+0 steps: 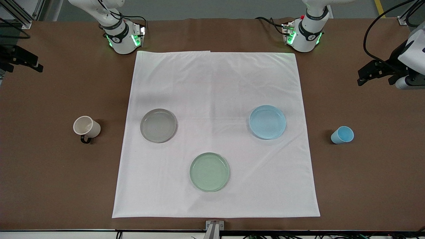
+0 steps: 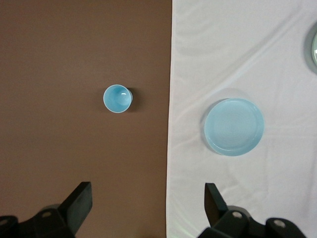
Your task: Place blue cup in blue plate and white mug in gray plate
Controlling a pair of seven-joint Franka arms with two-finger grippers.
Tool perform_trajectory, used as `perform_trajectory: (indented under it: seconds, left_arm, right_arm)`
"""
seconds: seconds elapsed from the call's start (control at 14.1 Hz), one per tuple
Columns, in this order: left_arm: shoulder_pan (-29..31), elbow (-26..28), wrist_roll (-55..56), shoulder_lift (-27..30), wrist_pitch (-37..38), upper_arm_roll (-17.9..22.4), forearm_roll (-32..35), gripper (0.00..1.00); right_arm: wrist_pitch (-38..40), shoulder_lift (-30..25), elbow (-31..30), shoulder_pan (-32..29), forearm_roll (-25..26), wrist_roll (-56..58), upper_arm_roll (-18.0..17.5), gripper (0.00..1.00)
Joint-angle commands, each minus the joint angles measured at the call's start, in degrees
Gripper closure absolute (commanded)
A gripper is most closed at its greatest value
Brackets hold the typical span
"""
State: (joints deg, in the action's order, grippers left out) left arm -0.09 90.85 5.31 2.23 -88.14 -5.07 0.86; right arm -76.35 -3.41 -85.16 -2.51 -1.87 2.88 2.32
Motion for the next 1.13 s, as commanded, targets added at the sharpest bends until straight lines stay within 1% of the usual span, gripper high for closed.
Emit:
perform_trajectory:
  seconds: [0.0, 0.35, 0.57, 0.64, 0.85, 1.06]
  left_arm:
    - [0.0, -0.5, -1.4, 0.1, 0.1, 0.1, -0.1, 0.0]
    - [0.4, -2.0, -1.9, -1.3, 0.1, 0.5, 0.1, 0.0]
    - [3.7, -1.6, -5.0, -3.9, -1.1, 1.1, 0.1, 0.0]
    - [5.2, -0.4, -5.0, -4.2, -2.5, 1.1, 0.4, 0.0]
    - [7.7, 7.1, -5.0, -4.8, -11.2, 1.1, 2.6, 0.0]
    - [10.1, 17.5, -5.0, -6.5, -25.3, 1.1, 3.4, 0.0]
  right_arm:
    - [1.5, -0.8, 1.4, 0.8, 0.8, 0.8, 0.8, 0.0]
    - [0.4, -0.7, 1.2, 0.3, 0.3, 0.4, 1.1, 0.0]
    - [0.7, -0.6, 1.0, 0.3, 0.2, 0.0, 1.6, 0.0]
    - [0.8, -0.6, 0.9, 0.3, 0.2, 0.0, 1.7, 0.0]
    - [0.8, -0.6, 0.9, 0.5, 0.2, 0.0, 1.7, 0.0]
    - [1.0, -0.5, 0.9, 0.4, 0.8, 0.2, 1.8, 0.0]
